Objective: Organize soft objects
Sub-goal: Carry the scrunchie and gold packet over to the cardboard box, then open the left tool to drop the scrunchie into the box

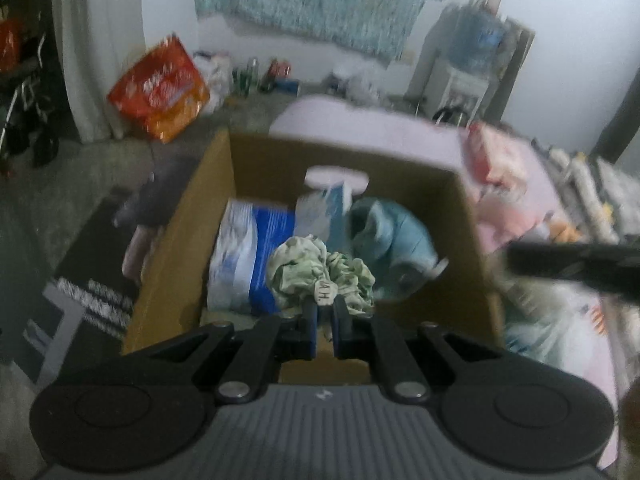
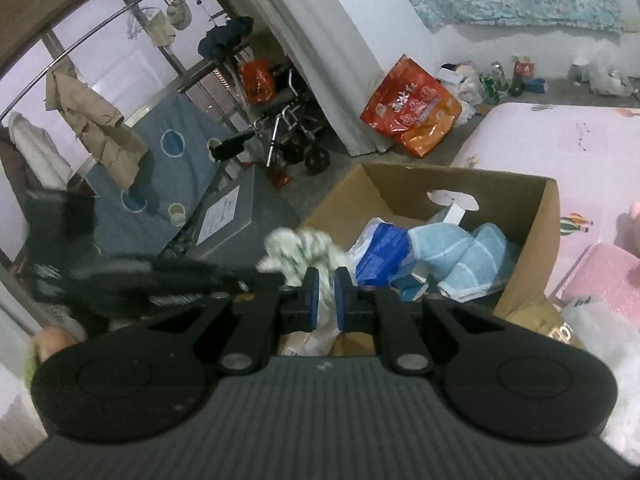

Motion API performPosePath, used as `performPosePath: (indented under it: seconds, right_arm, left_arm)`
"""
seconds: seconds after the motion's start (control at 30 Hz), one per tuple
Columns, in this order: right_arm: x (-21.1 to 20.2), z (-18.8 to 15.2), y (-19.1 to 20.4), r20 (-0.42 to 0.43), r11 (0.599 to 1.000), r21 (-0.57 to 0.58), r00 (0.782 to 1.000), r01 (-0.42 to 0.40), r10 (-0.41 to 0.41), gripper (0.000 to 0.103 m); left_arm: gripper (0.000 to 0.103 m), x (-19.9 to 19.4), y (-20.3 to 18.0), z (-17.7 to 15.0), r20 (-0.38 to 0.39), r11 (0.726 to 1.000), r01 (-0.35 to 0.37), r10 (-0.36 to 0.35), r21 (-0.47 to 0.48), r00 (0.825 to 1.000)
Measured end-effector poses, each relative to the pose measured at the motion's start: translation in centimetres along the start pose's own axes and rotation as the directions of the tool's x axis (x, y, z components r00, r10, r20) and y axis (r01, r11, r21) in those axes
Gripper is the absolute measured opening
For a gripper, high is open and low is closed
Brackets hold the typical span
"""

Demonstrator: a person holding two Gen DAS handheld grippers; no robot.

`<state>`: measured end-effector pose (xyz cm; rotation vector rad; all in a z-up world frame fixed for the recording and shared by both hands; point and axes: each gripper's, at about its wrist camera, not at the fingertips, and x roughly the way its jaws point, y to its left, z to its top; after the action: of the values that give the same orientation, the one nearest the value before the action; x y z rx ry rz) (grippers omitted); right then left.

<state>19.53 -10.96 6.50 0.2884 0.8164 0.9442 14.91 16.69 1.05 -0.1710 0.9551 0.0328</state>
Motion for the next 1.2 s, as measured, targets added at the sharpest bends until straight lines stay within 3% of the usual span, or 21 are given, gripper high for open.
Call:
performPosePath:
  seconds: [0.23,0.4,0.53,0.6,0.67,0.7,0.77,0.87,1.07,1.2]
  right_arm:
    - [-3.6,-1.0,-3.1,0.013,0.997,0.011,0.997,0.075,-0.076,0.010]
    - [-5.6,-2.4,-5.3,0.017,0.989,0.051,0.990,0.139,-0.140,0.010]
    - [-5.8,-3.0,-6.8,0.009,0.981,0.062,0.983,0.184,-0.185,0.013]
    - [-5.6,-2.9,-7.2,0.004,0.979,0.057,0.980,0.198,-0.199,0.019]
    - [-5.1,-2.8,-7.3,0.006,0.975,0.029,0.976,0.218,-0.219,0.032]
    - [-4.7,-2.5,-7.2,0.005,0.973,0.008,0.973,0.230,-0.230,0.037]
    - [-3.8,-2.3,-7.1,-0.001,0.968,-0.041,0.969,0.248,-0.248,0.059]
    - [-2.1,-2.1,-6.8,-0.020,0.948,-0.142,0.957,0.285,-0.291,0.077]
    - [2.1,-2.1,-7.2,-0.099,0.889,-0.330,0.925,0.317,-0.367,0.089]
    - [3.2,-1.9,-8.8,-0.154,0.914,-0.305,0.933,0.268,-0.325,0.092]
  left_arm:
    - [0.008,4.5,0.3,-1.1,-0.074,1.000,0.006,-0.005,0.009,0.997]
    - [0.009,7.1,-0.1,-0.6,-0.076,0.995,-0.080,0.084,0.057,0.994]
    - [0.025,9.2,0.1,-1.0,-0.160,0.995,-0.088,0.096,0.057,0.982]
    - [0.038,9.0,0.3,-1.1,-0.153,0.994,-0.096,0.103,0.053,0.983]
    - [0.053,8.3,0.4,-1.0,-0.135,0.994,-0.101,0.106,0.047,0.985]
    - [0.054,8.0,0.5,-1.0,-0.127,0.994,-0.101,0.106,0.043,0.986]
    - [0.055,7.3,0.7,-0.8,-0.121,0.994,-0.100,0.104,0.036,0.987]
    - [0.059,6.2,1.0,-0.5,-0.103,0.996,-0.094,0.095,0.007,0.990]
    - [0.065,3.3,1.4,-0.6,-0.057,0.999,-0.045,0.043,-0.031,0.997]
    - [0.065,1.5,1.5,-1.3,-0.040,0.999,-0.014,0.012,-0.037,0.999]
